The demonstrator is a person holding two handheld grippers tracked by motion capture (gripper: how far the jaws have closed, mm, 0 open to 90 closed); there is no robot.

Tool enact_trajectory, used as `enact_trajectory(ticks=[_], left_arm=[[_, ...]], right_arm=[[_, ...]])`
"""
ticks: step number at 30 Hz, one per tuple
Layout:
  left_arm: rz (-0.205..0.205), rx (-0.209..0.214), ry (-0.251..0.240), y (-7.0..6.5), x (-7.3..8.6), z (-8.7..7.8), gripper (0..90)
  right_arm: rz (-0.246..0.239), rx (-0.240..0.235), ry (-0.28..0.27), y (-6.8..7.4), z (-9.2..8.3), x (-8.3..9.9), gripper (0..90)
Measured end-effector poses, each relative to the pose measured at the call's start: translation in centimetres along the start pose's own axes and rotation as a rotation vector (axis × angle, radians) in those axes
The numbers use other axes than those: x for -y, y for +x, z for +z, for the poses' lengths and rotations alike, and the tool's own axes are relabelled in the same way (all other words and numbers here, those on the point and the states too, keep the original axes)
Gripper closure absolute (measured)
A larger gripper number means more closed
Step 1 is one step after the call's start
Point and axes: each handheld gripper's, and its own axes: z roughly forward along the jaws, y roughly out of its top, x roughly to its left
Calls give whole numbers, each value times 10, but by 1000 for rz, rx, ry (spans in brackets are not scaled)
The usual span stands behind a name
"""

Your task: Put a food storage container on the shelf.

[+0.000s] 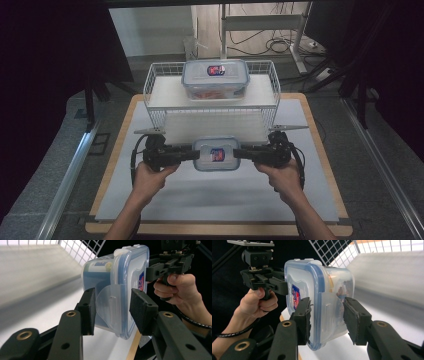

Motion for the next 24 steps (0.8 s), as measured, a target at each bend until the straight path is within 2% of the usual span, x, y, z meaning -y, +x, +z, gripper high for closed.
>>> enact_trajectory(ticks=[2, 3, 4, 5, 8, 11, 12, 24], left_arm=[[8, -3, -4, -1, -12, -3, 573], [8, -3, -4, -1, -12, -3, 573], [5, -5, -14, -2, -20, -5, 573], [5, -5, -14, -2, -20, -5, 573], [11, -11, -24, -2, -36, -8, 573], [10, -9, -25, -2, -44, -11, 574], [9, -9, -32, -3, -51, -13, 574], [22, -27, -74, -7, -85, -24, 573]], right_arm=[[-3, -2, -5, 1, -1, -13, 581], [-3, -2, -5, 1, -1, -13, 581], [-8, -2, -12, 2, -2, -21, 581], [-8, -2, -12, 2, -2, -21, 581], [-15, -5, -26, 4, -4, -36, 581], [-17, -6, -33, 5, -4, -44, 581], [-24, -6, -42, 6, -5, -52, 581], [-48, -10, -69, 14, -7, -87, 581]])
